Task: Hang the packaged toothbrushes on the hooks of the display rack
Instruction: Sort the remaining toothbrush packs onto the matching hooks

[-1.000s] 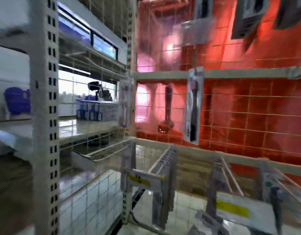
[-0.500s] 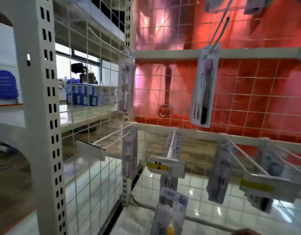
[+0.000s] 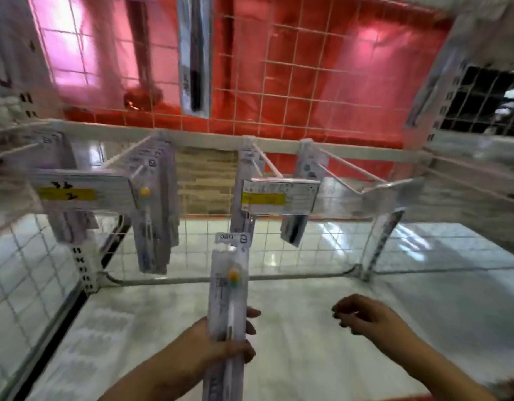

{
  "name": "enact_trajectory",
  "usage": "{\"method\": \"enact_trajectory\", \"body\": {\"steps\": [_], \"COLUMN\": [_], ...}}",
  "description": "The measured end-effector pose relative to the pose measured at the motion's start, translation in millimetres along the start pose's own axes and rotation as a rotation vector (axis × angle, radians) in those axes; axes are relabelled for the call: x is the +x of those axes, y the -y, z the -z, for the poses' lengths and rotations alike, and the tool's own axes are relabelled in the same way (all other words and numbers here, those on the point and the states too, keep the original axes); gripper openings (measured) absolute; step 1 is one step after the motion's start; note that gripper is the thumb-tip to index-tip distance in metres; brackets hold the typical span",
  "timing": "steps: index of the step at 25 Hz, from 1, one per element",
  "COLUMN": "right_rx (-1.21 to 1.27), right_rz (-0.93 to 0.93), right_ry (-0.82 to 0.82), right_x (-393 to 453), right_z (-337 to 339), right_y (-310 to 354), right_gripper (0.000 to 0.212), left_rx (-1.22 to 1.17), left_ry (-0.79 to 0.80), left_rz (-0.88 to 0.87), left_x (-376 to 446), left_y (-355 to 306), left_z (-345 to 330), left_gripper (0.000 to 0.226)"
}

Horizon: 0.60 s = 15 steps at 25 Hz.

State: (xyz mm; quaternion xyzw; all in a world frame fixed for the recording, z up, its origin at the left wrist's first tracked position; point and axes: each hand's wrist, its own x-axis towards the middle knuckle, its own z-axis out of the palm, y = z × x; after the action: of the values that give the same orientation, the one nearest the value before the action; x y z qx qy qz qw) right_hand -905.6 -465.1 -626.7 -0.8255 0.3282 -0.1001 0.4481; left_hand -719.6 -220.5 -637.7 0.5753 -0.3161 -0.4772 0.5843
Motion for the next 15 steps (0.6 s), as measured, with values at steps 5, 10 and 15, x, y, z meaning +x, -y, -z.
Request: {"method": "enact_trajectory", "body": {"steps": [5, 10, 15], "right_rx": [0.043, 0.06, 0.015], "right_rz": [0.021, 0.071, 0.125], "right_ry": [0.149, 0.316, 0.415], "right_x": [24, 47, 53], "right_z": [-31, -76, -97], "right_y": [-4, 7, 7], "right_gripper": [0.006, 0.009, 0.007], "left_rx": [-0.121, -0.075, 0.169], "left_ry": [-0.216, -0.527, -0.686], "left_rz": [-0.049, -0.187, -0.312], "left_x": [-3, -15, -16], "left_y": [8, 7, -17], "left_z": [-1, 9, 35], "left_gripper": [0.044, 0.029, 0.03]}}
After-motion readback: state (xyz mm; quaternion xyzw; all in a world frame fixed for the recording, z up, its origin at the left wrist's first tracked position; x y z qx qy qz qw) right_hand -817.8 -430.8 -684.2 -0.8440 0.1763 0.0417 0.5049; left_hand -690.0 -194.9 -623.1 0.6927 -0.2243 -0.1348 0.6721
